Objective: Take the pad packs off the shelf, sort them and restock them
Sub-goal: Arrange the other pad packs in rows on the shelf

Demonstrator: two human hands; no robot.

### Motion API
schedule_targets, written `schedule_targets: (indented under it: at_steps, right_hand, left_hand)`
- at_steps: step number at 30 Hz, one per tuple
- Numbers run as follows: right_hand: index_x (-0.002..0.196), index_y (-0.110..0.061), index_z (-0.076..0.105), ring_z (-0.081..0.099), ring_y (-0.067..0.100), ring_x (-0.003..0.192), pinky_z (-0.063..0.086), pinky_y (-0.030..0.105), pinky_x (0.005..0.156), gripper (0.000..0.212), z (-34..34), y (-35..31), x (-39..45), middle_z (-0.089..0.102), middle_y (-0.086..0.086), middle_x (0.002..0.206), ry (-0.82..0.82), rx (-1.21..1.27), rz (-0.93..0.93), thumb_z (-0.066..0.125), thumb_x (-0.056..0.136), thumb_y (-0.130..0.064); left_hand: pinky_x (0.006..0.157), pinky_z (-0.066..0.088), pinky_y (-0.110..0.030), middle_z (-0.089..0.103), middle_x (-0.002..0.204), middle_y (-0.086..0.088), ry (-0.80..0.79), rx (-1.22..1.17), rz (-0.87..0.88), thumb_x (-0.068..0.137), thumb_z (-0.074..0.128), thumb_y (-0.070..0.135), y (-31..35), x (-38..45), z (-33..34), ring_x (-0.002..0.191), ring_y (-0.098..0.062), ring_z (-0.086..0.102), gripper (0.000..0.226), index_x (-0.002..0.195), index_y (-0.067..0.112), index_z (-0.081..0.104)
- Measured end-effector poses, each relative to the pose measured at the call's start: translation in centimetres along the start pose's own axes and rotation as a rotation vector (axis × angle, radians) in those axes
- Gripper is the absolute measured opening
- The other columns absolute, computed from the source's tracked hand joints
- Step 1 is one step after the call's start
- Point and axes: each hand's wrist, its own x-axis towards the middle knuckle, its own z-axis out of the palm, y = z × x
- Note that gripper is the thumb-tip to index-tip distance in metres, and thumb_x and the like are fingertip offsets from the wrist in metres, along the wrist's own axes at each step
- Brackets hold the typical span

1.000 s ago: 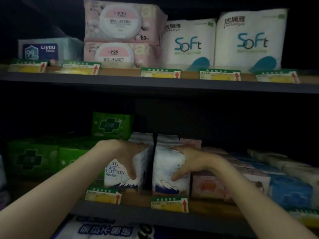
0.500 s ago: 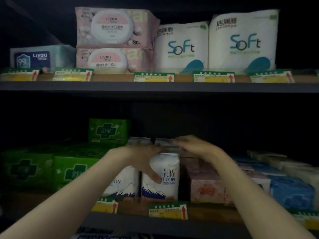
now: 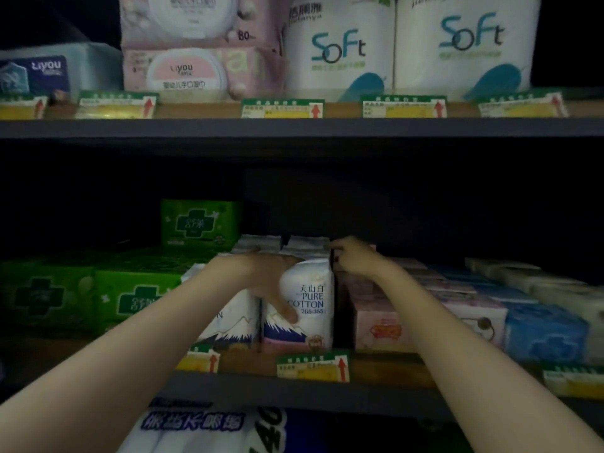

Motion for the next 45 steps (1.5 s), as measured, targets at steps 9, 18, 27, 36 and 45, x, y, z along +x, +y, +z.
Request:
schedule_targets:
  at_steps: [9,18,27,36,45]
  right_hand:
    - [0.118,-0.021,0.061,0.053,0.01,0.108,0.042,0.025,0.092,0.033,-1.9,-1.2,-6.0,0.056,-0.01,0.112,-0.106,0.067,-0.223,0.061,0.088,-0.035]
    - [0.096,-0.035,0.054,0.054,0.016,0.105,0.047,0.041,0.093,0.032,-0.7,-1.3,-7.5,0.055,-0.004,0.113,-0.127,0.214,-0.203,0.076,0.073,-0.034]
    - [0.103,-0.032,0.045,0.058,0.019,0.099,0.054,0.04,0.082,0.054,-0.1,-2.6,-7.3,0.056,0.0,0.109,0.042,0.359,-0.118,0.083,0.066,-0.023]
    - [0.112,-0.021,0.048,0.057,0.008,0.087,0.051,0.028,0.077,0.058,-7.6,-1.2,-8.0,0.058,-0.006,0.098,0.331,0.534,-0.096,0.081,0.067,-0.006]
    - [0.112,-0.023,0.048,0.058,0.004,0.084,0.049,0.02,0.062,0.056,-8.1,1.1,-10.4,0.057,-0.009,0.097,0.364,0.514,-0.022,0.08,0.069,-0.008]
  left_hand:
    - [0.101,0.025,-0.019,0.039,0.146,0.009,0.089,-0.244,0.107,0.087,0.055,0.049,-1.3,-2.8,-2.6,0.131,-0.01,0.037,0.055,0.137,0.03,0.044]
    - [0.094,0.025,-0.019,0.031,0.149,0.01,0.079,-0.07,0.134,0.08,0.069,0.044,0.7,-1.9,-1.0,0.132,-0.012,0.035,0.083,0.147,0.03,0.022]
    - [0.108,0.025,-0.026,0.025,0.152,0.012,0.117,-0.173,0.07,0.08,0.068,0.047,-3.0,-4.6,-1.9,0.136,-0.012,0.03,0.084,0.147,0.033,0.019]
    - [0.101,0.03,-0.02,0.033,0.15,0.003,0.159,-0.104,0.038,0.09,0.06,0.034,-2.9,-3.7,-0.8,0.134,-0.015,0.036,0.066,0.146,0.021,0.029]
    - [0.105,0.038,-0.032,0.027,0.153,-0.008,0.149,0.071,0.001,0.095,0.052,0.025,0.6,2.2,-1.0,0.132,-0.024,0.039,0.071,0.151,0.019,0.008]
